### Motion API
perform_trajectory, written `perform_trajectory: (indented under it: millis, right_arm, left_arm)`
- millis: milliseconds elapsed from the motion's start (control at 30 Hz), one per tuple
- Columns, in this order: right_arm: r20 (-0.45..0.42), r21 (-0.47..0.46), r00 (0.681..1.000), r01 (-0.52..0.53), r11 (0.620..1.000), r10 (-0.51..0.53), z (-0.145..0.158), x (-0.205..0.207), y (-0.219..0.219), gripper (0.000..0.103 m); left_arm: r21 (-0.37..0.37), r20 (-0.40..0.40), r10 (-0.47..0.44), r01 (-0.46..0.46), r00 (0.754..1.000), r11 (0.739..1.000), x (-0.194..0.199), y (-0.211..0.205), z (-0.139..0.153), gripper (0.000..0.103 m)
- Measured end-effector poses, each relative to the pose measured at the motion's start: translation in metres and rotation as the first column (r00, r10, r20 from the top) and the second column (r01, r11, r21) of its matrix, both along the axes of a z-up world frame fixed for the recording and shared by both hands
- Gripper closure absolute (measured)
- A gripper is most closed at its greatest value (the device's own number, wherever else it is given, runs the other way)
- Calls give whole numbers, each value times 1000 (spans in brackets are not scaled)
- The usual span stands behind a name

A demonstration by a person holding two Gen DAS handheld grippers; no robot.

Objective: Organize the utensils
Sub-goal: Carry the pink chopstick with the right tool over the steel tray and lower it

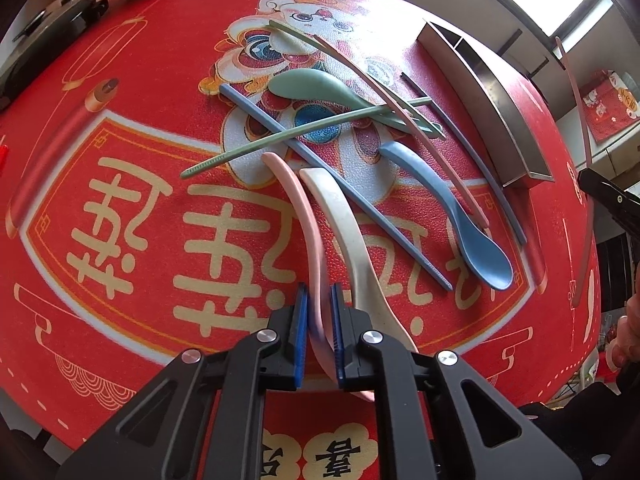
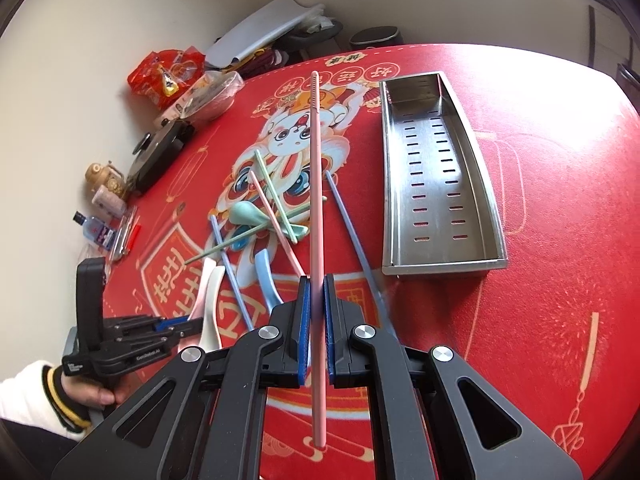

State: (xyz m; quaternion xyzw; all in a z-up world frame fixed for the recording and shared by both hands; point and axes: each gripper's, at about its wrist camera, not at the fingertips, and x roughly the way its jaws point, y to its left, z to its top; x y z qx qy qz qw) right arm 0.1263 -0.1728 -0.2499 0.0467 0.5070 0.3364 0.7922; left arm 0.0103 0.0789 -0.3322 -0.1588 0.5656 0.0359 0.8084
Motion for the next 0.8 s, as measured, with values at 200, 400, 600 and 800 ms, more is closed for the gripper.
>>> perform_trajectory:
  millis: [200, 400, 600, 800]
  right_arm:
    - [-11, 13, 1000, 27, 1000, -27, -1, -1, -7, 97]
    - [-52, 37, 996, 70, 997, -68, -7, 4, -15, 97]
    - [-52, 42, 994, 101, 994, -99, -1, 14, -24, 97]
    - [57, -8, 991, 118, 993, -117, 18, 54, -35, 97]
  left_arm:
    - [36, 79, 78, -81, 994, 996, -5, 23, 24, 93]
    - [30, 136, 113, -118, 984, 993, -10, 38, 48, 93]
    - [-18, 188, 133, -132, 973, 991, -10, 30, 69, 93]
    - [-43, 290, 103, -94, 951, 995, 5, 16, 99, 93]
